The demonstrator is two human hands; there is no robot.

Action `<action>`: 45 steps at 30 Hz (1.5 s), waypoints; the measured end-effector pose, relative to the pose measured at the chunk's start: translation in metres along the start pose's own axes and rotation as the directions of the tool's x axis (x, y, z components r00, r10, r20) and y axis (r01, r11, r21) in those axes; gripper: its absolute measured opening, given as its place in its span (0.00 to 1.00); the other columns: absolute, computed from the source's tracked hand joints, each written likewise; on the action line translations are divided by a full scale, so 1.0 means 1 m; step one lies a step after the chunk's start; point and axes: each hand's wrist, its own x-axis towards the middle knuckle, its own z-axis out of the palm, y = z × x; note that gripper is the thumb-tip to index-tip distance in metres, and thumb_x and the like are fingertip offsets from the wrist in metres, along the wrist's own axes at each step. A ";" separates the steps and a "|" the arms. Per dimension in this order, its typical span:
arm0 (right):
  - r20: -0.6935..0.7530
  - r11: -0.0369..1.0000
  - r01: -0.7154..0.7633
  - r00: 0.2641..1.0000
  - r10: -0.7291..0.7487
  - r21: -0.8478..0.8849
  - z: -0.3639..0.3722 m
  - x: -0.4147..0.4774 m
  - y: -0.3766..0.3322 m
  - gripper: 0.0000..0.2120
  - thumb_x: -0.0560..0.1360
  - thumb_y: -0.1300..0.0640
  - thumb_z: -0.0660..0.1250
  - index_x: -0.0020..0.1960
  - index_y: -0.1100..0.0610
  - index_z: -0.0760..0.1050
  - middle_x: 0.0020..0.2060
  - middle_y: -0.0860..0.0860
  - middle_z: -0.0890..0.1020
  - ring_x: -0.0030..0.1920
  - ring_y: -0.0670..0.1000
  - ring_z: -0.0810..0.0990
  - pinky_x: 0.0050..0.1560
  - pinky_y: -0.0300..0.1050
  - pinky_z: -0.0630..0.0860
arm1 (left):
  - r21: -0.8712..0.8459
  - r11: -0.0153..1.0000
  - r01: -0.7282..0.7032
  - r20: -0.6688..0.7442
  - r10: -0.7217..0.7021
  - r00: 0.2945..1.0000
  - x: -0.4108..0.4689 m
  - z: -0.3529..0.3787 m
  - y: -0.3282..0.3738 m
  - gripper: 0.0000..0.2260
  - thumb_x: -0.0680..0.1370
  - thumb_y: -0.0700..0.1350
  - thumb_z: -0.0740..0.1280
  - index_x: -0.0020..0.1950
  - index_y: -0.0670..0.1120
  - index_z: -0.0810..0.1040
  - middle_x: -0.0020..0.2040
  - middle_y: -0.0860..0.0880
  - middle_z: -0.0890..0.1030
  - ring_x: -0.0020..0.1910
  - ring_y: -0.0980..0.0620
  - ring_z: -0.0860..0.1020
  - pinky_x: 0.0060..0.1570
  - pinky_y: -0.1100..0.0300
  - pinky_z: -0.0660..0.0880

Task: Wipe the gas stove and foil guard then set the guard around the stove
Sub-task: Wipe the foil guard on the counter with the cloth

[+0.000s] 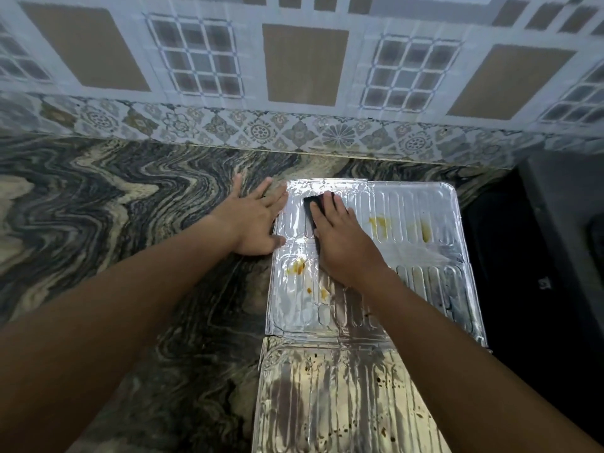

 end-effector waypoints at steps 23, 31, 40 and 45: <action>-0.028 0.931 -0.365 0.931 0.364 -0.022 -0.037 -0.032 0.096 0.27 0.82 0.61 0.52 0.79 0.63 0.51 0.79 0.63 0.49 0.79 0.61 0.44 0.77 0.56 0.45 | -0.107 0.991 0.083 0.105 -0.072 0.992 0.006 -0.001 0.001 0.40 0.77 0.69 0.53 0.80 0.55 0.37 0.80 0.56 0.36 0.79 0.47 0.37 0.72 0.30 0.38; -0.132 0.853 -0.519 0.851 0.509 -0.057 -0.037 -0.050 0.108 0.24 0.82 0.60 0.53 0.77 0.65 0.56 0.77 0.65 0.55 0.77 0.64 0.50 0.75 0.60 0.55 | -0.111 0.992 0.067 0.134 -0.052 0.990 0.005 -0.002 -0.001 0.45 0.73 0.74 0.55 0.80 0.55 0.37 0.79 0.57 0.33 0.80 0.46 0.39 0.71 0.29 0.40; -0.154 0.823 -0.567 0.815 0.559 -0.011 -0.021 -0.072 0.082 0.27 0.81 0.60 0.53 0.78 0.63 0.54 0.78 0.65 0.51 0.78 0.63 0.46 0.77 0.59 0.48 | -0.134 0.988 0.078 0.140 -0.059 0.988 0.006 -0.004 0.001 0.46 0.73 0.73 0.56 0.80 0.55 0.38 0.79 0.57 0.34 0.80 0.46 0.40 0.71 0.28 0.42; -0.126 0.841 -0.539 0.838 0.531 -0.047 -0.018 -0.075 0.080 0.27 0.82 0.58 0.51 0.79 0.63 0.52 0.78 0.65 0.51 0.78 0.63 0.46 0.77 0.59 0.48 | -0.156 0.988 0.023 0.078 -0.011 0.997 -0.006 -0.003 -0.003 0.44 0.73 0.74 0.52 0.81 0.54 0.39 0.79 0.55 0.35 0.80 0.49 0.38 0.73 0.31 0.42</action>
